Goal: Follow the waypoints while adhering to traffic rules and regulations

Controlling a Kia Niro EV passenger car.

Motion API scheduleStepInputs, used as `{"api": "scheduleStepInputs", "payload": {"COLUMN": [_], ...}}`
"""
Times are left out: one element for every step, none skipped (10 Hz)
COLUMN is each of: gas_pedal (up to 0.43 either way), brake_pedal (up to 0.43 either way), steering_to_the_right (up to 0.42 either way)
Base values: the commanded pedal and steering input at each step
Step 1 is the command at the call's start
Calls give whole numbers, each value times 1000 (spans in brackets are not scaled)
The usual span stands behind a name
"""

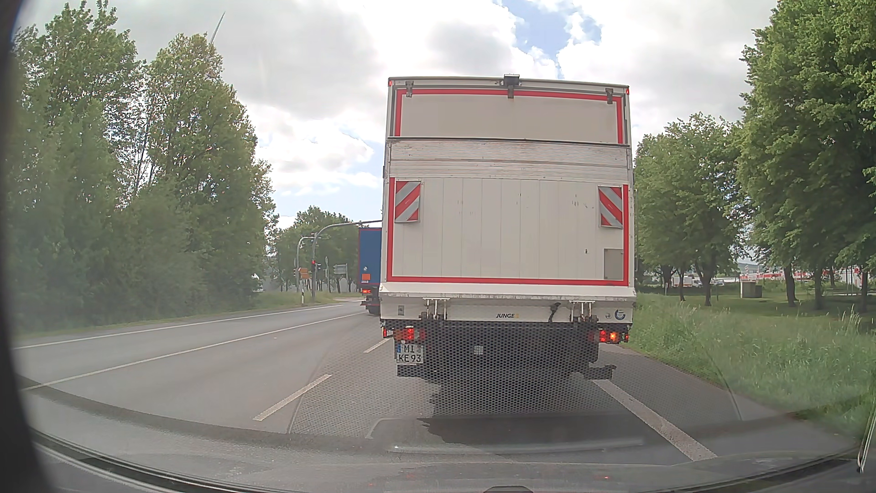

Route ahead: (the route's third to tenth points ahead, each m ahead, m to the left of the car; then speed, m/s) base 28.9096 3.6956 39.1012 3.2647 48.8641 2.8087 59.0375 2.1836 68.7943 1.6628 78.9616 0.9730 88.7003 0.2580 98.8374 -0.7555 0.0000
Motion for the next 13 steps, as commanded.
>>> {"api": "scheduleStepInputs", "payload": {"gas_pedal": [0, 0, 0, 0, 0, 0, 0, 0, 0, 0, 0, 0, 0], "brake_pedal": [0, 0, 0, 0, 0, 0, 0, 0, 0, 0, 0, 0, 0], "steering_to_the_right": [0, 0, 0, 0, 0, 0, 0, 0, 0, 0, 0, 0, 0]}}
